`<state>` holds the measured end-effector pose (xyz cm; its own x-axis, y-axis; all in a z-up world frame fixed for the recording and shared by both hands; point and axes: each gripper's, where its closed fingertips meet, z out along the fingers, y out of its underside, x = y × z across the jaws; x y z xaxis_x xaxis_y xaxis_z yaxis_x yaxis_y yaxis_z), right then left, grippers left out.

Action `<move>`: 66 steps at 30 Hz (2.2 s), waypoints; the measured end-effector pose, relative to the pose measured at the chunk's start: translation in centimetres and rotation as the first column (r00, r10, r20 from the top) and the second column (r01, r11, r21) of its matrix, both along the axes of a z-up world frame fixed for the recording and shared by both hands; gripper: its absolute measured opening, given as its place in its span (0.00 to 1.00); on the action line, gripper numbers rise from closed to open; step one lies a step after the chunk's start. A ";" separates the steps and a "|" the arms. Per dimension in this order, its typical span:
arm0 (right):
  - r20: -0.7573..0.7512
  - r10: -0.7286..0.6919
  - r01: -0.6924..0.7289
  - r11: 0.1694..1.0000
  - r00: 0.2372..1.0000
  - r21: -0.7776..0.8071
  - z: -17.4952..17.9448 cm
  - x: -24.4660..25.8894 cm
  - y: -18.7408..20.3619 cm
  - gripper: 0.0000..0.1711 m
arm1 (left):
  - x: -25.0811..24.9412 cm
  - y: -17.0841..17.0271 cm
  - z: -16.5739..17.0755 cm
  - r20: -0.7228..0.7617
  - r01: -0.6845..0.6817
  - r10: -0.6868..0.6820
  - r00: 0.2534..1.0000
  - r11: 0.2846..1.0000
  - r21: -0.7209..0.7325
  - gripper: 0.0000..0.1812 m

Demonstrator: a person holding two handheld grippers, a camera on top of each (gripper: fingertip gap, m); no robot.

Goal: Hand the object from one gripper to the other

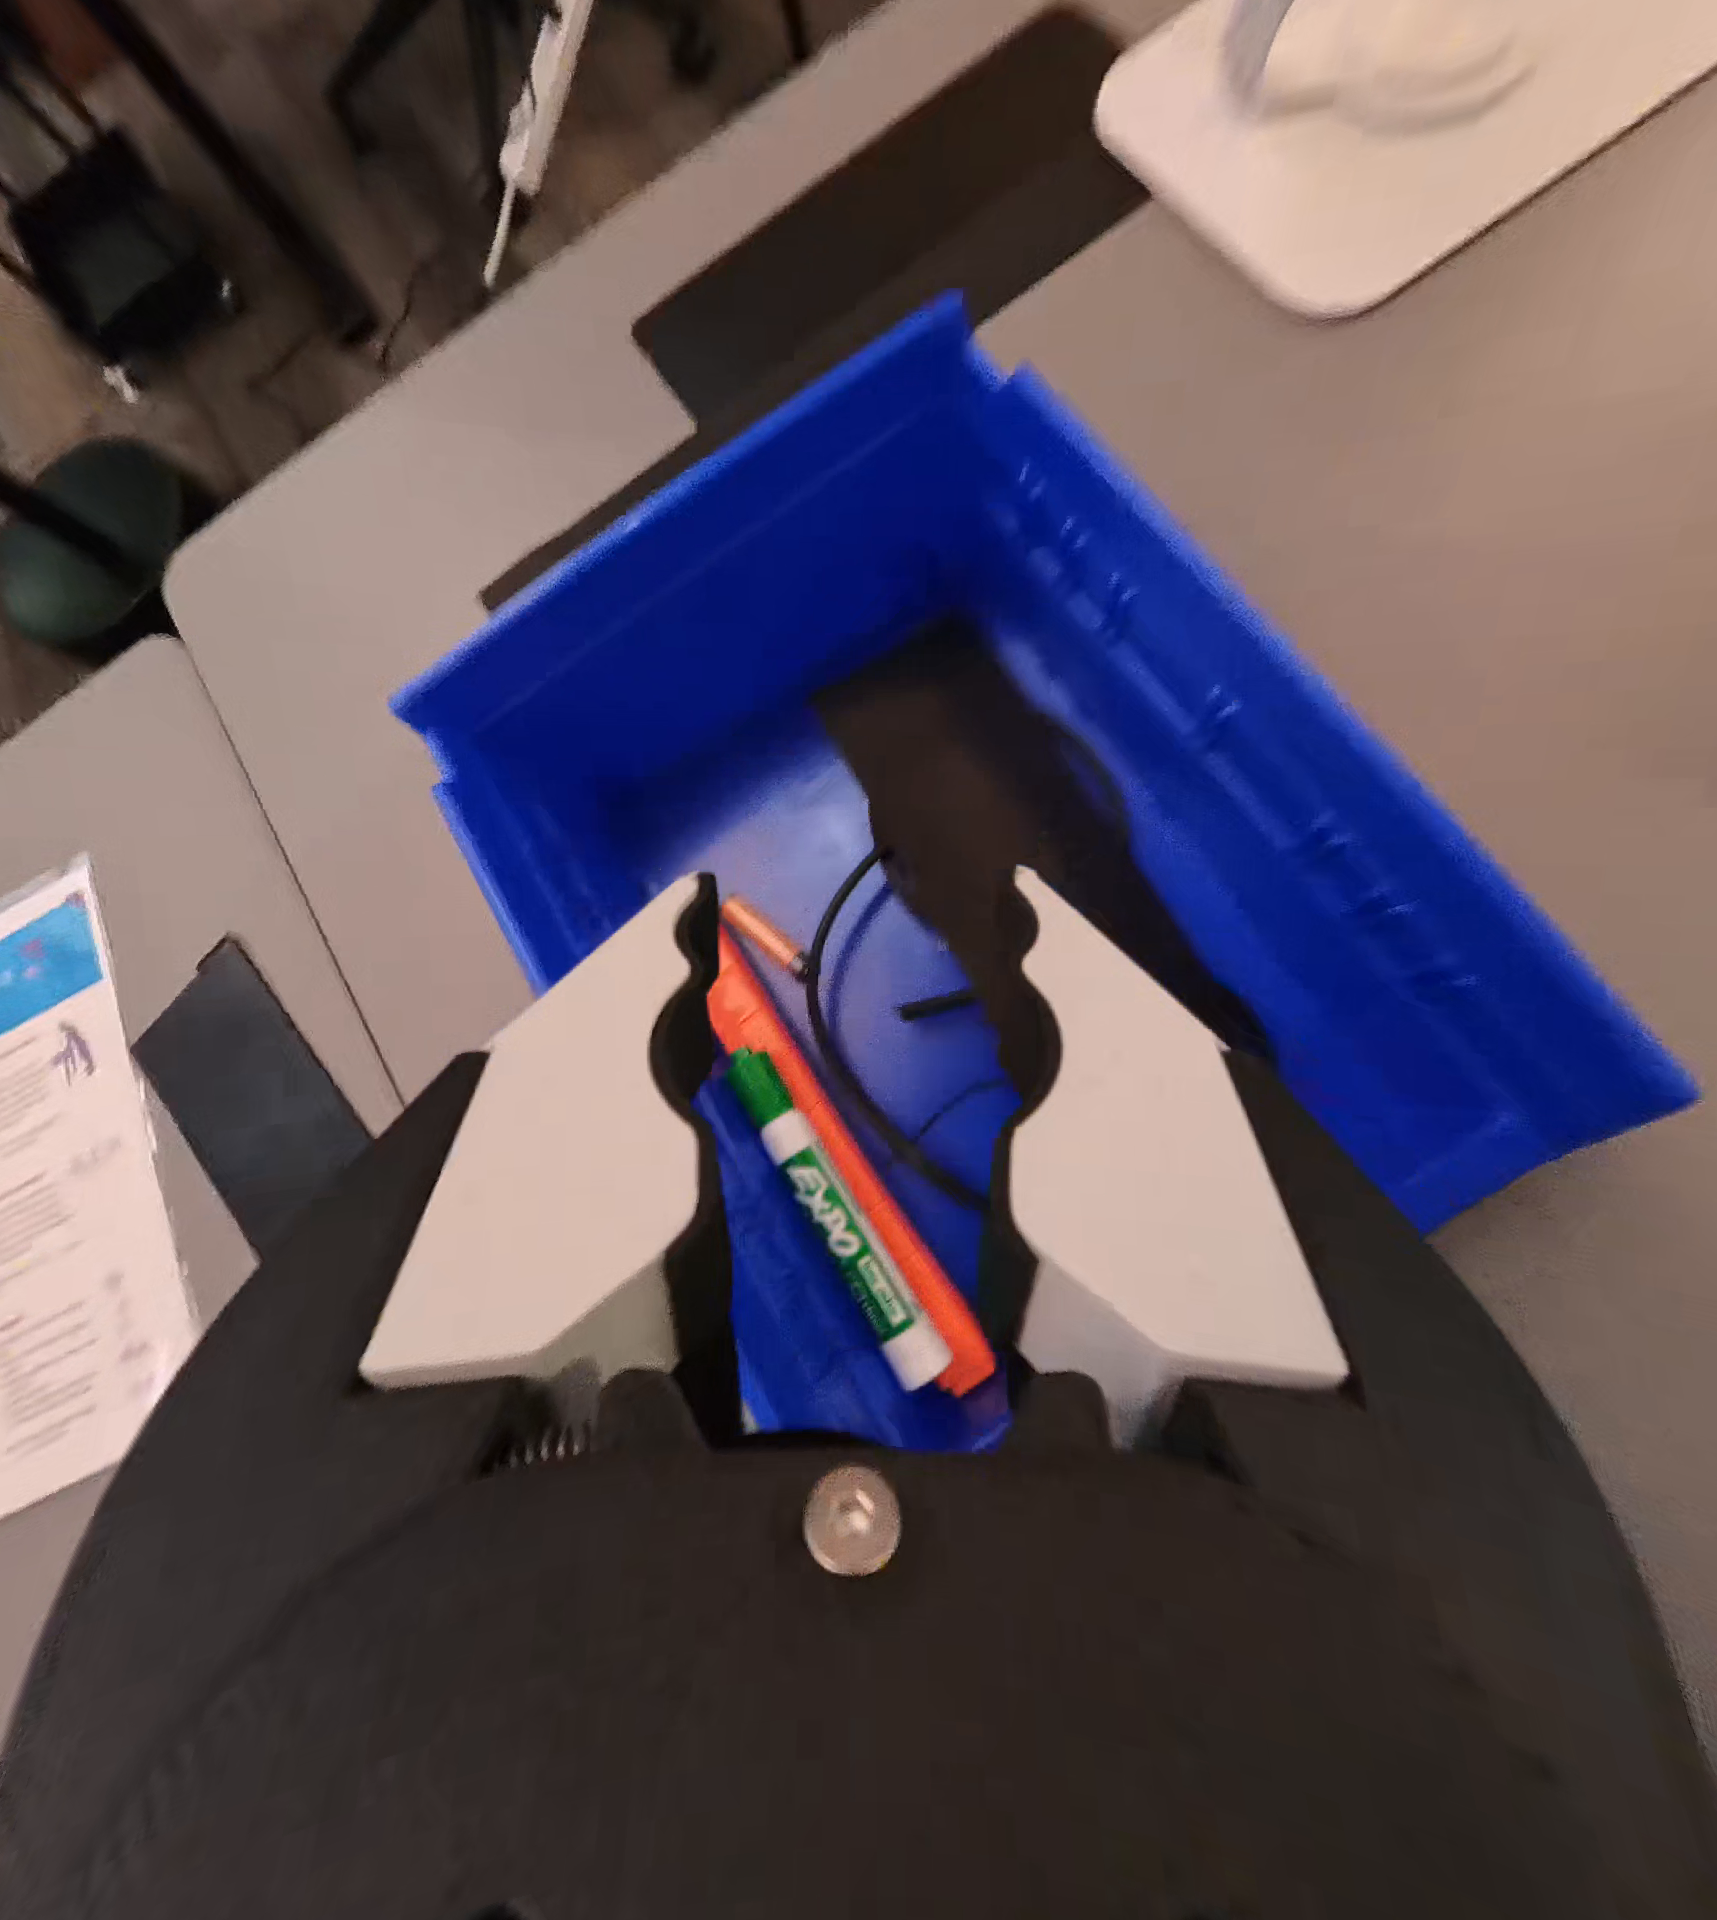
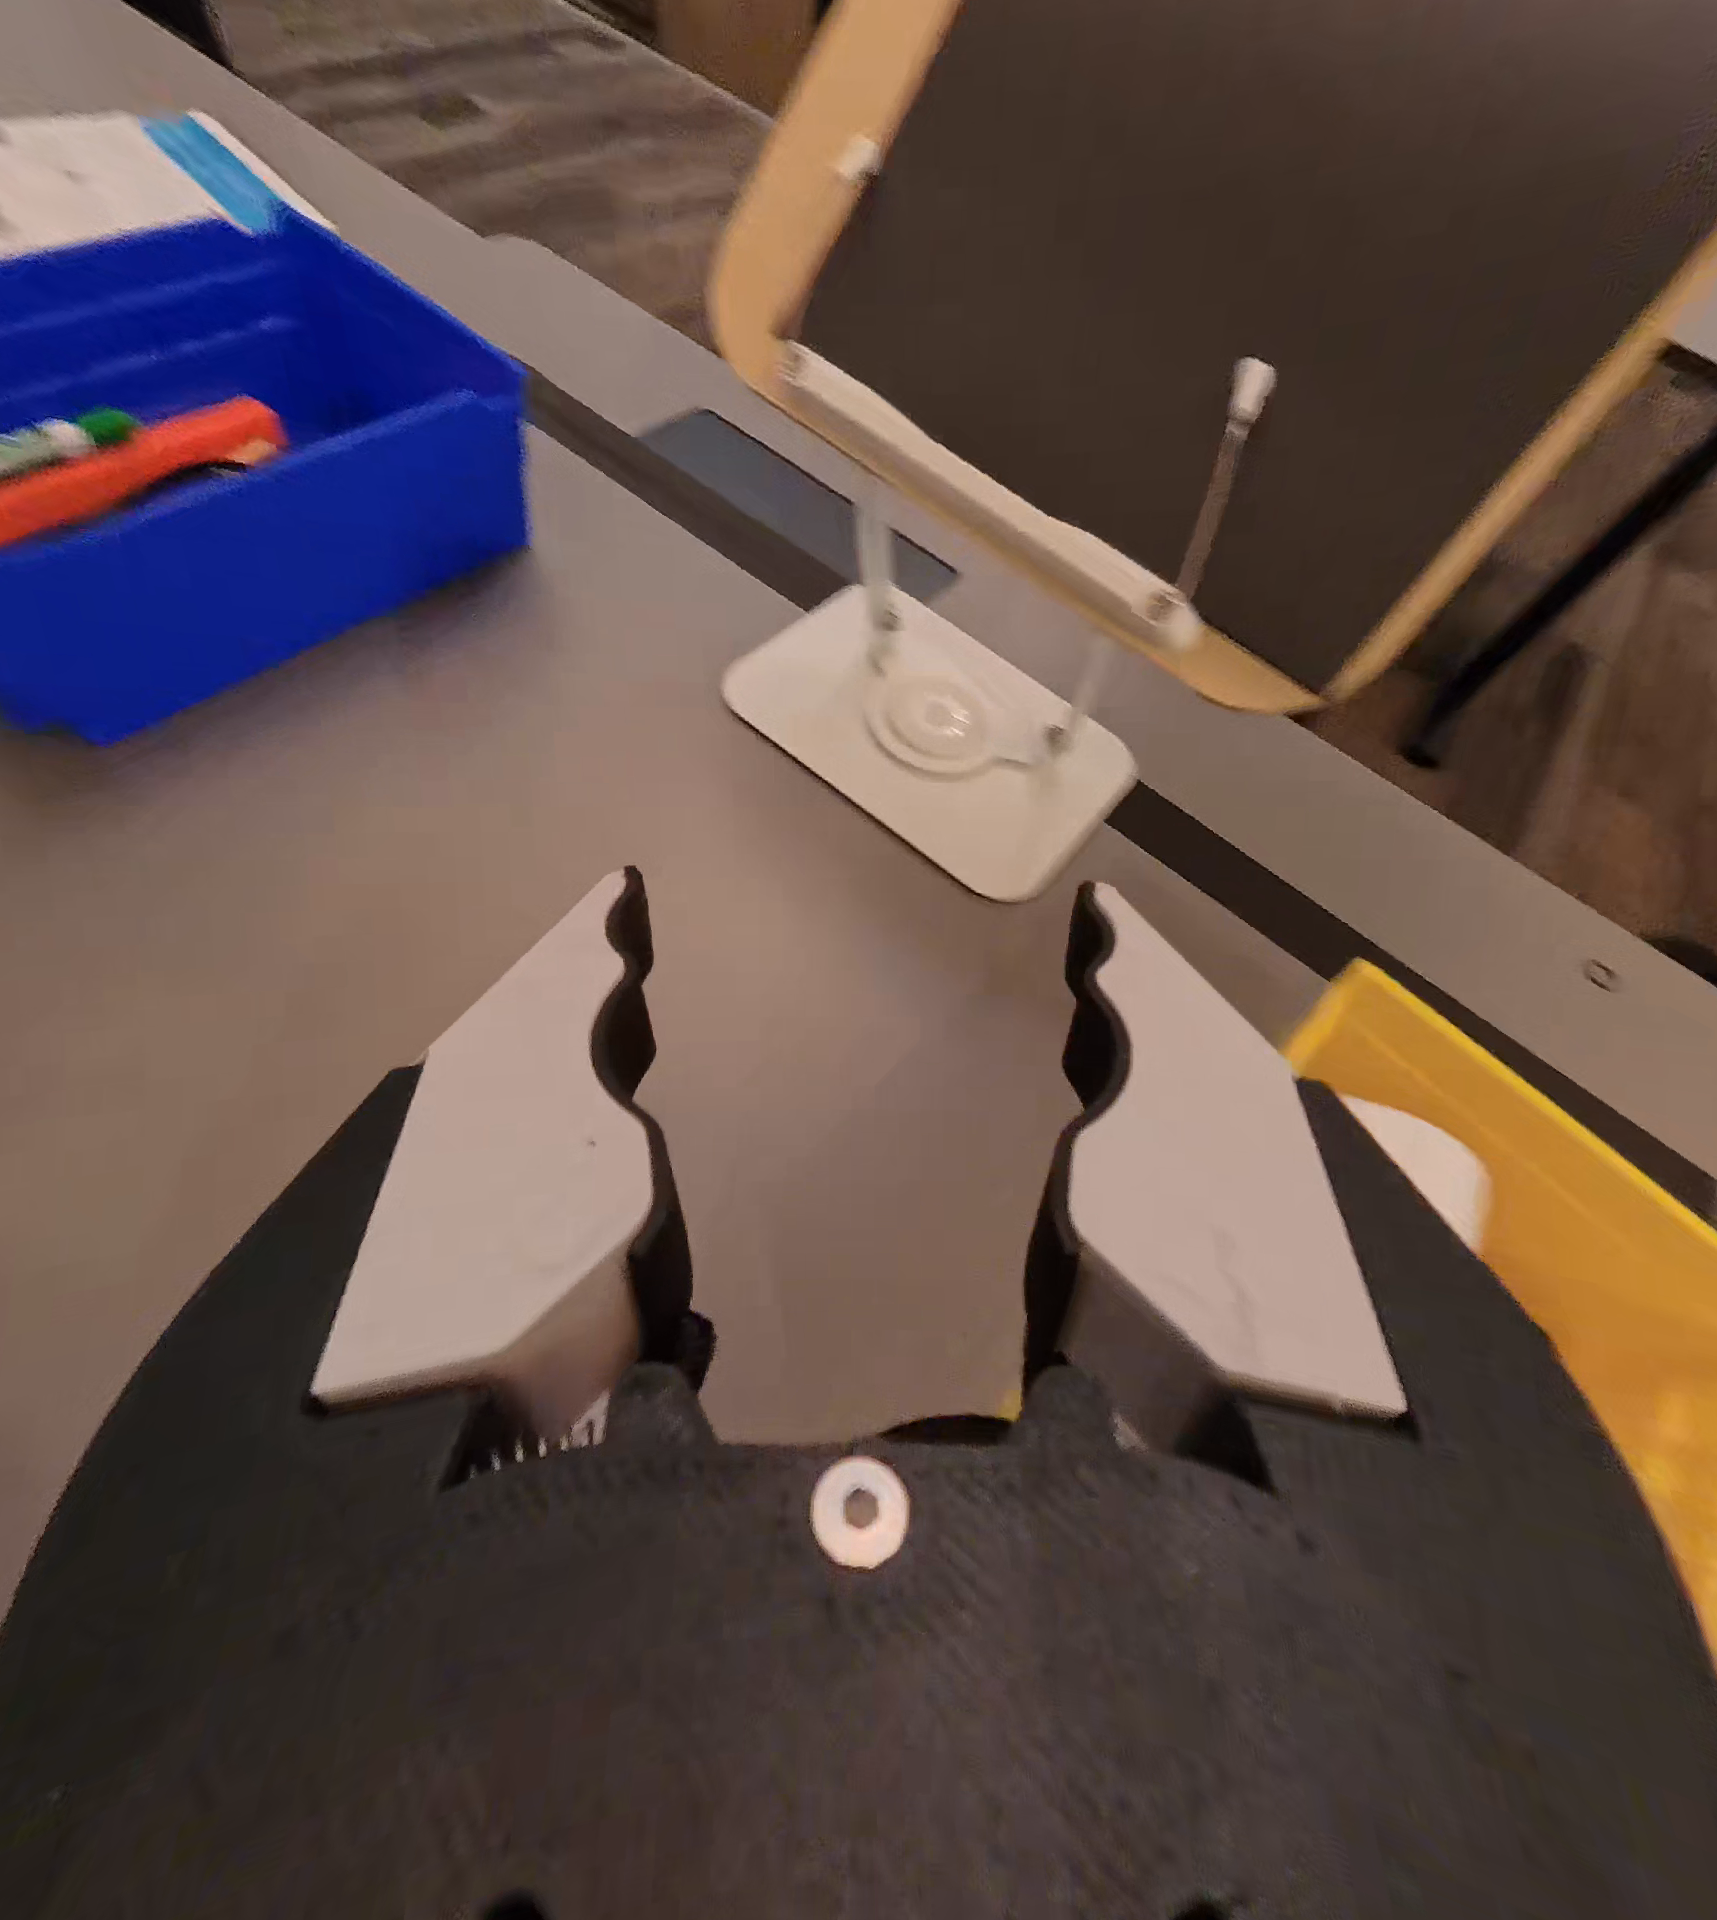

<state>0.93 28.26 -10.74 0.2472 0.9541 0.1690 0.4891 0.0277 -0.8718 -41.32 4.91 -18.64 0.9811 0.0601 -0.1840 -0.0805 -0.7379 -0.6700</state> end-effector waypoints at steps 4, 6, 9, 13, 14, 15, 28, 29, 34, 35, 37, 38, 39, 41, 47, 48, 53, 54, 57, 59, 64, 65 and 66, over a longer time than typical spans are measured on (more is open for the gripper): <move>0.000 0.126 -0.126 0.992 0.992 -0.017 -2.1 -3.1 -5.1 0.44 | -1.0 0.2 -3.4 -0.076 0.032 -0.046 0.996 0.984 -0.175 0.18; 0.008 0.171 -0.171 0.985 0.985 -0.030 -3.3 -4.2 -7.0 0.44 | -1.9 0.2 -5.0 -0.153 0.038 -0.089 0.984 0.950 -0.311 0.18; 0.000 0.212 -0.212 0.976 0.977 -0.058 -4.6 -5.3 -8.8 0.43 | -2.7 0.5 -6.9 -0.204 0.095 -0.216 0.955 0.872 -0.480 0.19; -0.025 0.254 -0.255 0.963 0.967 -0.088 -5.6 -6.3 -10.5 0.42 | -3.0 1.8 -8.6 -0.197 0.199 -0.391 0.899 0.765 -0.613 0.20; -0.027 0.262 -0.263 0.960 0.965 -0.094 -5.9 -6.4 -10.8 0.42 | -3.3 1.8 -9.2 -0.194 0.218 -0.442 0.876 0.721 -0.657 0.20; -0.029 0.268 -0.269 0.958 0.963 -0.097 -6.2 -6.6 -11.1 0.42 | -3.7 1.8 -9.7 -0.188 0.229 -0.479 0.857 0.683 -0.694 0.20; -0.056 0.278 -0.283 0.945 0.959 -0.166 -8.5 -6.7 -11.7 0.41 | -7.0 0.9 -13.9 -0.087 0.243 -0.607 0.790 0.440 -0.864 0.23; -0.059 0.277 -0.283 0.944 0.959 -0.169 -8.6 -6.7 -11.7 0.41 | -6.9 0.7 -14.0 -0.073 0.252 -0.607 0.792 0.433 -0.865 0.26; -0.072 0.284 -0.292 0.938 0.956 -0.185 -8.8 -6.8 -11.6 0.41 | -6.9 0.6 -14.5 -0.068 0.252 -0.604 0.794 0.429 -0.868 0.31; -0.074 0.286 -0.295 0.938 0.955 -0.185 -8.8 -6.9 -11.7 0.41 | -7.0 0.7 -14.5 -0.071 0.247 -0.604 0.794 0.427 -0.870 0.32; -0.076 0.290 -0.300 0.936 0.954 -0.184 -8.8 -7.0 -11.8 0.41 | -6.8 1.0 -14.7 -0.067 0.263 -0.615 0.786 0.430 -0.864 0.37; -0.074 0.291 -0.300 0.937 0.954 -0.180 -8.8 -6.9 -11.9 0.41 | -6.5 1.2 -14.7 -0.067 0.275 -0.631 0.773 0.427 -0.862 0.36; -0.073 0.291 -0.299 0.937 0.954 -0.179 -8.8 -6.9 -11.9 0.41 | -6.6 1.1 -14.8 -0.071 0.268 -0.641 0.764 0.416 -0.869 0.35; -0.078 0.290 -0.300 0.936 0.954 -0.186 -8.9 -6.8 -11.8 0.41 | -6.5 0.8 -15.1 -0.053 0.276 -0.647 0.761 0.396 -0.876 0.31; -0.093 0.293 -0.307 0.931 0.951 -0.196 -8.7 -6.8 -11.8 0.41 | -6.4 0.6 -15.2 -0.020 0.287 -0.626 0.779 0.386 -0.876 0.29; -0.093 0.296 -0.309 0.931 0.951 -0.196 -8.8 -6.9 -11.9 0.41 | -6.3 0.5 -15.3 -0.010 0.287 -0.619 0.785 0.378 -0.880 0.28; -0.095 0.304 -0.317 0.926 0.948 -0.204 -8.9 -6.9 -12.1 0.41 | -6.1 0.1 -15.5 0.086 0.317 -0.558 0.826 0.332 -0.888 0.24; -0.096 0.304 -0.318 0.925 0.948 -0.206 -8.9 -6.9 -12.1 0.41 | -6.2 0.0 -15.5 0.098 0.323 -0.552 0.828 0.327 -0.888 0.24; -0.098 0.303 -0.317 0.925 0.948 -0.208 -8.9 -6.8 -12.1 0.41 | -6.2 0.0 -15.5 0.107 0.325 -0.548 0.830 0.318 -0.891 0.23; -0.097 0.304 -0.318 0.925 0.948 -0.208 -8.9 -6.8 -12.0 0.41 | -6.2 0.1 -15.3 0.093 0.314 -0.545 0.833 0.327 -0.892 0.23; -0.091 0.311 -0.324 0.926 0.946 -0.196 -9.0 -6.9 -12.0 0.41 | -6.4 0.5 -14.3 0.028 0.284 -0.548 0.836 0.388 -0.877 0.23; -0.093 0.313 -0.325 0.925 0.945 -0.196 -9.0 -6.9 -12.1 0.41 | -6.5 0.7 -14.0 0.001 0.275 -0.548 0.836 0.417 -0.866 0.23; -0.094 0.314 -0.327 0.924 0.945 -0.197 -8.9 -7.0 -12.1 0.41 | -6.4 1.0 -13.6 -0.014 0.277 -0.550 0.835 0.441 -0.854 0.23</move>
